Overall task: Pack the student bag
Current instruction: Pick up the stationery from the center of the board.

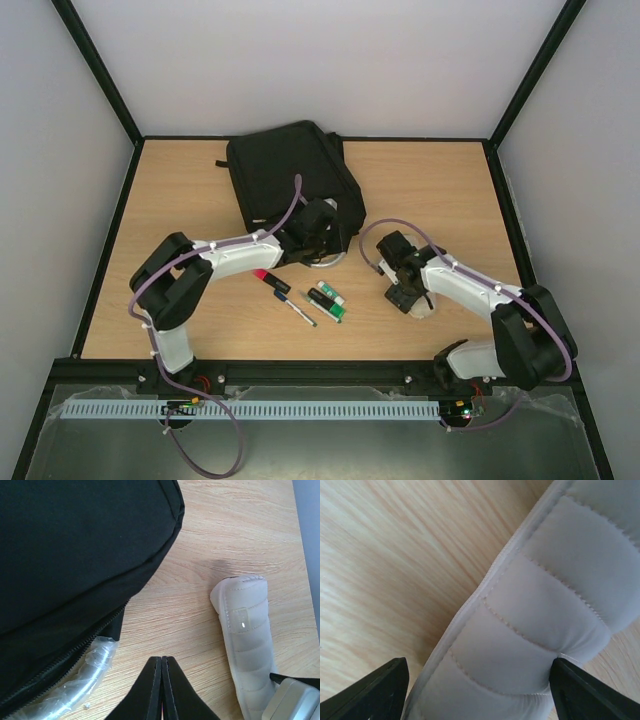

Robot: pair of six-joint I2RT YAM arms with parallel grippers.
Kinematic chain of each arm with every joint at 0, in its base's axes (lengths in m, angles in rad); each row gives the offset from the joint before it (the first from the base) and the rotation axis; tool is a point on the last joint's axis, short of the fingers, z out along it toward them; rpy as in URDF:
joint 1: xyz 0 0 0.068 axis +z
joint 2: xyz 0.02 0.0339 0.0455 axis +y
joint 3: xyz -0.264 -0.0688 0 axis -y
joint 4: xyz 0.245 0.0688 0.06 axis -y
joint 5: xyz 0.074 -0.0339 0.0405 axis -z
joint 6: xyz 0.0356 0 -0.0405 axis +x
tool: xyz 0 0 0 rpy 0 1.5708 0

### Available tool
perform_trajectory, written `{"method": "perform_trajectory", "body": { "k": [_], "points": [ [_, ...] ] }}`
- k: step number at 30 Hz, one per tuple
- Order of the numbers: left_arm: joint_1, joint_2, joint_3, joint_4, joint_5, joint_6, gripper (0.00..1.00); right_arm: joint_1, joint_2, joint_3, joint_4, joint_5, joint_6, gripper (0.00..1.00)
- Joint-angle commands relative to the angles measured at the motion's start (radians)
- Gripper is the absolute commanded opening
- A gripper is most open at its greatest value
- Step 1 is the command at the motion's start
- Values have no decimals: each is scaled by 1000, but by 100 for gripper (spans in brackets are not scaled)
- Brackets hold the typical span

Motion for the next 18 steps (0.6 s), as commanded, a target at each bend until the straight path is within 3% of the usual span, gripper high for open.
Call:
{"method": "perform_trajectory", "body": {
  "k": [1,4,8,13,18],
  "points": [
    [15,-50,-20,2,-27,9,2,1,-5,-21,-2,137,10,68],
    [18,-62,-23,-10,-42,34,3,-11,-51,-7,4,136,-2,53],
    [32,-89,-37,-18,-45,74,6,-54,-117,22,-3,76,-23,42],
    [48,-133,-63,-27,-61,119,10,-138,-174,66,-30,-152,-74,28],
    [55,-152,-77,-48,-48,173,13,-165,-207,118,-90,-434,-123,22]
  ]
}}
